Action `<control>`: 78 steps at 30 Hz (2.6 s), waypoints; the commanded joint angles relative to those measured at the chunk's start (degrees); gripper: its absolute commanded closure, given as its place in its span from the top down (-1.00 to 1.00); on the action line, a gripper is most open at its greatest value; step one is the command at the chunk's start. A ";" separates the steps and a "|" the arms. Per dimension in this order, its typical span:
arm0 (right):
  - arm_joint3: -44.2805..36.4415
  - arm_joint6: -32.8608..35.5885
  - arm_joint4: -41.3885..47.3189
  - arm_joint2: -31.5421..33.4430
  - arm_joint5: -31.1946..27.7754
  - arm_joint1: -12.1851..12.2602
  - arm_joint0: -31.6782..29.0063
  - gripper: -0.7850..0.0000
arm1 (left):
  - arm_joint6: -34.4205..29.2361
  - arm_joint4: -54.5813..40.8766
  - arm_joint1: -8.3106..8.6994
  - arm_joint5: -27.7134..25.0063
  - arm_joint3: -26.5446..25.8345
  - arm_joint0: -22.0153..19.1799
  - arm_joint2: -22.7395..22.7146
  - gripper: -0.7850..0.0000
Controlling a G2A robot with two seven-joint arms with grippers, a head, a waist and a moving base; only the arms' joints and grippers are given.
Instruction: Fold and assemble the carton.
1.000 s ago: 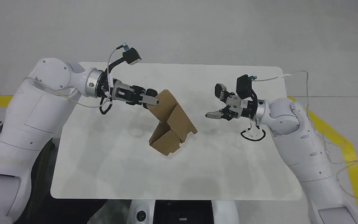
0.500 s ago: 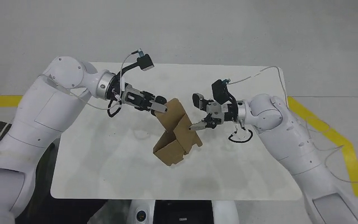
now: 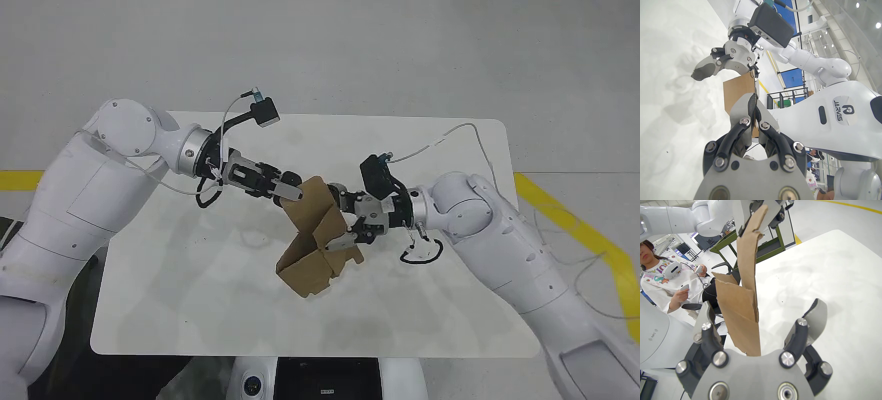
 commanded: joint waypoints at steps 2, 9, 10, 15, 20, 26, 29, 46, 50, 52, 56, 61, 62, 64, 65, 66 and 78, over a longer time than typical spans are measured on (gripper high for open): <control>0.10 -0.30 0.79 -0.96 0.00 0.12 0.37 0.26 | 0.20 -0.27 0.08 -0.20 0.13 0.08 0.03 -1.00; 0.30 -0.40 2.69 -3.15 0.00 0.30 1.14 -0.25 | 0.26 -0.56 0.37 -0.26 0.28 0.44 -0.12 -1.00; 0.32 -0.50 3.00 -3.34 0.00 0.33 1.24 -0.33 | 0.30 -0.51 0.41 -0.30 0.38 0.46 -0.15 -1.00; 0.41 -0.89 3.58 -4.06 0.00 0.48 1.55 -0.58 | 0.59 0.03 0.56 -0.59 0.41 0.42 -0.12 -1.00; 0.57 -1.29 3.83 -4.65 0.00 0.60 1.81 -0.89 | 1.80 1.42 0.75 -1.80 0.17 -0.15 -0.24 0.07; 0.76 -1.92 4.00 -5.20 0.00 0.71 2.07 -1.00 | 3.10 2.02 1.10 -3.10 -0.19 -0.58 -0.21 1.00; 1.00 -2.38 4.01 -5.37 0.00 0.78 2.14 -1.00 | 4.39 1.74 1.28 -4.39 0.23 -0.73 -0.63 1.00; 5.23 -20.93 1.77 -0.20 0.00 0.32 -0.78 -1.00 | 15.75 7.40 3.80 -15.74 -1.88 4.25 -3.38 1.00; 6.44 -25.29 2.02 0.69 0.00 -0.13 -1.47 -1.00 | 17.63 10.07 4.34 -17.62 -2.62 5.15 -2.64 1.00; 7.00 -27.09 1.75 1.05 0.00 -0.38 -1.75 -1.00 | 18.23 11.00 4.52 -18.22 -2.66 5.38 -2.04 1.00; 7.56 -31.21 1.55 1.80 0.00 -1.00 -2.43 -1.00 | 19.18 12.55 4.75 -19.17 -3.64 5.47 -0.49 1.00; 8.18 -34.56 1.29 2.28 0.00 -1.79 -3.01 -1.00 | 20.35 13.72 4.84 -20.33 -3.69 5.13 1.58 1.00; 8.34 -34.97 1.21 2.36 0.00 -1.93 -3.07 -1.00 | 20.48 13.70 4.84 -20.47 -3.66 5.00 1.95 1.00; 8.76 -35.76 1.17 2.52 0.00 -2.21 -3.19 -1.00 | 20.68 13.61 4.84 -20.67 -3.89 4.71 2.70 1.00; 8.93 -36.20 1.33 2.59 0.00 -2.36 -3.29 -1.00 | 20.82 13.59 4.85 -20.80 -3.89 4.59 3.05 1.00; 9.00 -36.47 1.40 2.62 0.00 -2.50 -3.36 -1.00 | 20.98 13.59 4.87 -20.97 -3.80 4.46 3.37 1.00; 9.72 -35.97 1.80 2.81 0.00 -3.78 -3.60 -1.00 | 22.36 12.01 4.32 -22.34 -1.18 2.82 6.58 -0.14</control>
